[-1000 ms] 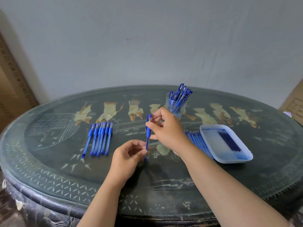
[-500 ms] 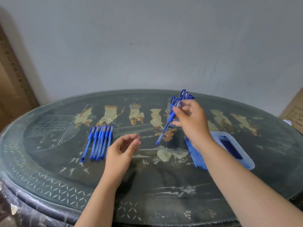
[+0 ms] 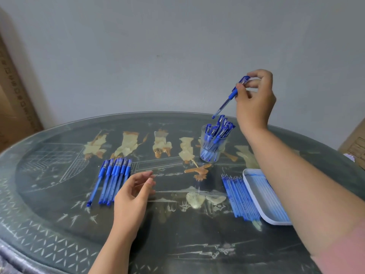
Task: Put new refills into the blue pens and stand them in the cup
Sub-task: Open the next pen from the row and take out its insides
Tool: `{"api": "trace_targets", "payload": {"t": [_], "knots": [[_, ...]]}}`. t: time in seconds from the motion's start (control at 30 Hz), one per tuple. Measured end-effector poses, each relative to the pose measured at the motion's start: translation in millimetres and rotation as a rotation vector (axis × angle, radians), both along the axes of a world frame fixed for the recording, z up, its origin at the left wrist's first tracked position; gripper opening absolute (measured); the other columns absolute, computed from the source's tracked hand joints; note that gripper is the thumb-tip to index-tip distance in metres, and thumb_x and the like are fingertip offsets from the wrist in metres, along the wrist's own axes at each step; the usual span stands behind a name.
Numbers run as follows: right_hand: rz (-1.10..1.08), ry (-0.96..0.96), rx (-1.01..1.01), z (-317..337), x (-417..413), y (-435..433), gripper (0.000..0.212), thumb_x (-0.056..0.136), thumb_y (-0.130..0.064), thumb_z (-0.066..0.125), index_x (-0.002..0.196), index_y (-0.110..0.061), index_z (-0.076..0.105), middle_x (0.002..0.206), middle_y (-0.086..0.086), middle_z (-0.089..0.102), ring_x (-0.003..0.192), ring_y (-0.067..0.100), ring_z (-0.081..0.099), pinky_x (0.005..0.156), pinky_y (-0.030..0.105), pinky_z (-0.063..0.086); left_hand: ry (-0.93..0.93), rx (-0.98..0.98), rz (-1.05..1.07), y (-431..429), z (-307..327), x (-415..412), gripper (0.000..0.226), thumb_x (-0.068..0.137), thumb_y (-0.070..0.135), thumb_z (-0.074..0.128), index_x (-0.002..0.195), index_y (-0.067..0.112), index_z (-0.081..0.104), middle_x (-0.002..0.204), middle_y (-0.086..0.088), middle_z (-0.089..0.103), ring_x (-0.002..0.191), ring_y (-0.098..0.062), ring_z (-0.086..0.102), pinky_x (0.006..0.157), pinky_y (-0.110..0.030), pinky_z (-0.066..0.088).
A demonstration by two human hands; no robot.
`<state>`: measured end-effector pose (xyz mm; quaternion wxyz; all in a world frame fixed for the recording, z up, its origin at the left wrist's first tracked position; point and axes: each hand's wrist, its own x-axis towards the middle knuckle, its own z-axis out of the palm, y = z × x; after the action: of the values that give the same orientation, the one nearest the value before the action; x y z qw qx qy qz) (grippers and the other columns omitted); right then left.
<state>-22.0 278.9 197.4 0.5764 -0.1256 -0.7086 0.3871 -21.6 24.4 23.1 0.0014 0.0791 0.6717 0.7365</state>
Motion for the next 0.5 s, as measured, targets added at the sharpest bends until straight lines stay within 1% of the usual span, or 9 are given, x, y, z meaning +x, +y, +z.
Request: {"api": "trace_targets", "payload": {"t": [0.07, 0.17, 0.23, 0.33, 0.43, 0.5], "knots": [[-0.009, -0.095, 0.046, -5.8, -10.7, 1.4, 0.021, 0.091, -0.006, 0.063, 0.102, -0.020, 0.053, 0.081, -0.011, 0.058, 0.074, 0.017, 0.064, 0.071, 0.033, 0.054, -0.007, 0.011, 0.002, 0.7, -0.4, -0.9, 0.015, 0.093, 0.013, 0.063, 0.103, 0.020, 0.071, 0.097, 0.000, 0.074, 0.089, -0.015, 0.071, 0.071, -0.022, 0.059], [-0.021, -0.283, 0.101, -20.5, -23.6, 4.3, 0.017, 0.089, -0.010, 0.066, 0.104, -0.015, 0.059, 0.079, -0.005, 0.064, 0.080, 0.020, 0.066, 0.074, 0.032, 0.052, -0.019, 0.041, 0.007, 1.1, -0.5, -2.8, 0.015, 0.093, 0.011, 0.063, 0.102, 0.019, 0.071, 0.095, 0.000, 0.075, 0.088, -0.016, 0.072, 0.074, -0.030, 0.059], [-0.032, -0.397, 0.107, -31.2, -28.6, 7.4, 0.015, 0.090, -0.012, 0.067, 0.103, -0.016, 0.060, 0.080, -0.001, 0.067, 0.081, 0.021, 0.065, 0.072, 0.030, 0.049, -0.031, 0.059, 0.008, 0.9, -0.3, -3.7, 0.015, 0.092, 0.011, 0.063, 0.101, 0.019, 0.071, 0.094, 0.001, 0.075, 0.088, -0.017, 0.072, 0.076, -0.034, 0.058], [-0.038, -0.533, 0.102, -46.7, -33.7, 12.7, 0.006, 0.090, -0.015, 0.067, 0.096, -0.015, 0.065, 0.081, 0.001, 0.069, 0.081, 0.020, 0.065, 0.068, 0.026, 0.046, -0.036, 0.065, 0.012, 0.0, -0.4, -4.2, 0.015, 0.092, 0.010, 0.063, 0.101, 0.019, 0.071, 0.094, 0.001, 0.075, 0.088, -0.016, 0.072, 0.077, -0.034, 0.057], [-0.071, -0.624, 0.154, -57.7, -37.7, 16.0, 0.003, 0.088, -0.018, 0.070, 0.088, -0.015, 0.070, 0.084, 0.001, 0.073, 0.088, 0.022, 0.066, 0.076, 0.031, 0.051, -0.041, 0.063, 0.013, 0.7, -0.4, -4.7, 0.015, 0.092, 0.010, 0.064, 0.100, 0.020, 0.072, 0.095, 0.000, 0.074, 0.089, -0.017, 0.072, 0.077, -0.035, 0.058], [-0.108, -0.691, 0.207, -60.0, -38.4, 16.0, 0.006, 0.089, -0.020, 0.067, 0.085, -0.017, 0.070, 0.086, -0.001, 0.073, 0.091, 0.024, 0.065, 0.082, 0.035, 0.050, -0.045, 0.056, 0.011, 0.9, -0.6, -5.2, 0.015, 0.092, 0.009, 0.064, 0.100, 0.020, 0.072, 0.096, -0.001, 0.074, 0.090, -0.016, 0.072, 0.075, -0.030, 0.059]]}}
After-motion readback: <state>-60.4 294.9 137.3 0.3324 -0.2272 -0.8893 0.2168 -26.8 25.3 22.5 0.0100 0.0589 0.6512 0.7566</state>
